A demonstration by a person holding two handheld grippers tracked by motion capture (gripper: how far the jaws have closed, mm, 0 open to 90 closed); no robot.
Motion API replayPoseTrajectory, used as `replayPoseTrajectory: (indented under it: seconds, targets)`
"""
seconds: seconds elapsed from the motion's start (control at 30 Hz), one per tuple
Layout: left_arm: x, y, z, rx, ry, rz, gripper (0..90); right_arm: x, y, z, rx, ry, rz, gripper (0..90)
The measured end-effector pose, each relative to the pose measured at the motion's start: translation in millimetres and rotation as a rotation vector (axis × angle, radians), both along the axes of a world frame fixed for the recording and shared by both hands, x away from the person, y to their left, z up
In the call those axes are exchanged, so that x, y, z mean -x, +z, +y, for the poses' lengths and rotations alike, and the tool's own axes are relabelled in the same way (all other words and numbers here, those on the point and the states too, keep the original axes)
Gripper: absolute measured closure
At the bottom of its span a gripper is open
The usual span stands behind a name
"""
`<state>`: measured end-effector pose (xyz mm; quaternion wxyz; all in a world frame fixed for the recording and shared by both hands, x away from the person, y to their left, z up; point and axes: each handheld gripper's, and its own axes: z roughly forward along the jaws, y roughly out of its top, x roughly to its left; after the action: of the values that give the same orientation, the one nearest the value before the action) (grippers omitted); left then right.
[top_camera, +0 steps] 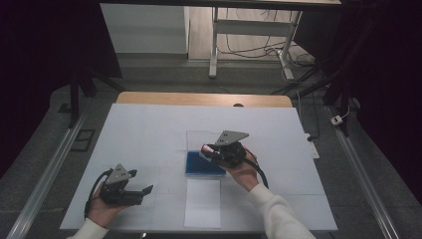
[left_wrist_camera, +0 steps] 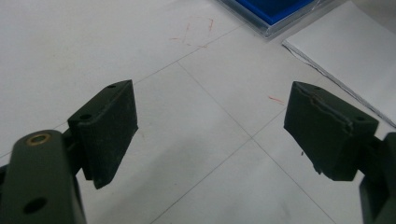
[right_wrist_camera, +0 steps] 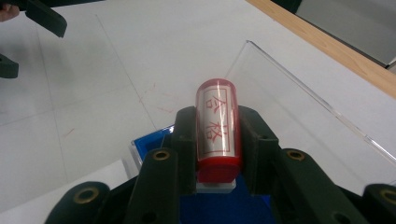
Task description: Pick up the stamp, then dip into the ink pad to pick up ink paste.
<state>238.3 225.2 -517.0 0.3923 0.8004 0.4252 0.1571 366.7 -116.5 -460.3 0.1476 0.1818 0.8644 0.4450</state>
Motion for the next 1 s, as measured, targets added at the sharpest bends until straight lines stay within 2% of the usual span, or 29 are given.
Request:
replayPoseTrajectory:
  seconds: [0.23,0.47,1.0]
  targets:
    - [-0.4,-0.2,0.0,-0.001,0.001,0.0,17.1,-0.3,-0.3,0.9,0.008,0.006,0.002,69.9]
    - [0.1,0.1,0.7,0.0,0.002,-0.001,17.1,-1.8,-2.0,3.0,-0.005,0.008,0.019,69.8]
    - [-2.0,-0.1,0.4,0.001,-0.003,0.001,17.1,-8.9,-11.1,10.6,0.07,0.005,0.028,69.9]
